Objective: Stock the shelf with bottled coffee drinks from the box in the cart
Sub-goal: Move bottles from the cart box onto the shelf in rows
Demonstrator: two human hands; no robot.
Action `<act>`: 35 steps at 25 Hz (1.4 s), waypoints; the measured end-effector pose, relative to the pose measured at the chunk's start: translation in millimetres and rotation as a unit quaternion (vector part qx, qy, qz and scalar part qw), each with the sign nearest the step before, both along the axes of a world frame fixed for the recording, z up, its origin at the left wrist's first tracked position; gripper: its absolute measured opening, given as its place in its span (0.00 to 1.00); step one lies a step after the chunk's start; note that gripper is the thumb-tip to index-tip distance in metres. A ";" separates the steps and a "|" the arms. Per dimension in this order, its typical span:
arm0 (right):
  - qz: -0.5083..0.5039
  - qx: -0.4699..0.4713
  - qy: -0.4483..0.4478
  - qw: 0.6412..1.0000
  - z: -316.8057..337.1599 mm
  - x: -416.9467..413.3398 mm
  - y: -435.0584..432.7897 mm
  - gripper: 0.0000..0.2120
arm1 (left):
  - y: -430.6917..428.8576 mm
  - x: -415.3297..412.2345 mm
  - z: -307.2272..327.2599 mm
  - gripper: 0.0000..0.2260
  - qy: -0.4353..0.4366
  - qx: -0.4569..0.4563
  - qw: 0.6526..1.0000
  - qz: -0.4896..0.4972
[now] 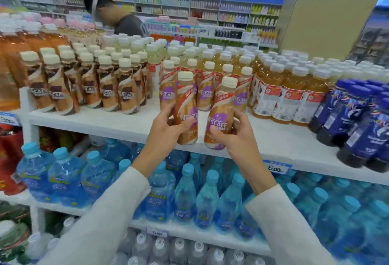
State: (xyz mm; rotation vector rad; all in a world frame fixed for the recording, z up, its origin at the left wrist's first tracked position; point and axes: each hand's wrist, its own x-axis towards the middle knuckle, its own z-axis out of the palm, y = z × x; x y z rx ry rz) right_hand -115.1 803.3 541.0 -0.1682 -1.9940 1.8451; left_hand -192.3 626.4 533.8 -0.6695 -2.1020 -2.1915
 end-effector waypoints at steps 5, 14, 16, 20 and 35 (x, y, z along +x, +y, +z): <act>-0.019 0.053 -0.004 0.998 -14.5 -27.7 15.2 0.29 | 17.8 -29.4 -5.3 0.26 0.033 -0.072 0.997 -0.006; -0.122 0.120 0.001 0.985 -35.4 -24.1 0.1 0.41 | 15.5 -22.4 -32.4 0.37 0.045 -0.073 0.993 0.080; -0.181 0.140 0.001 0.973 -35.5 -24.2 -6.9 0.35 | 16.3 -22.6 -31.3 0.34 0.043 -0.096 0.989 0.101; -0.124 0.165 -0.029 0.978 -29.0 -30.1 -5.6 0.30 | 14.2 -33.2 -26.2 0.23 0.021 -0.089 0.994 0.066; -0.182 0.145 -0.012 0.972 -32.5 -40.4 -23.0 0.27 | 22.6 -31.4 -27.5 0.26 0.068 -0.143 0.974 0.165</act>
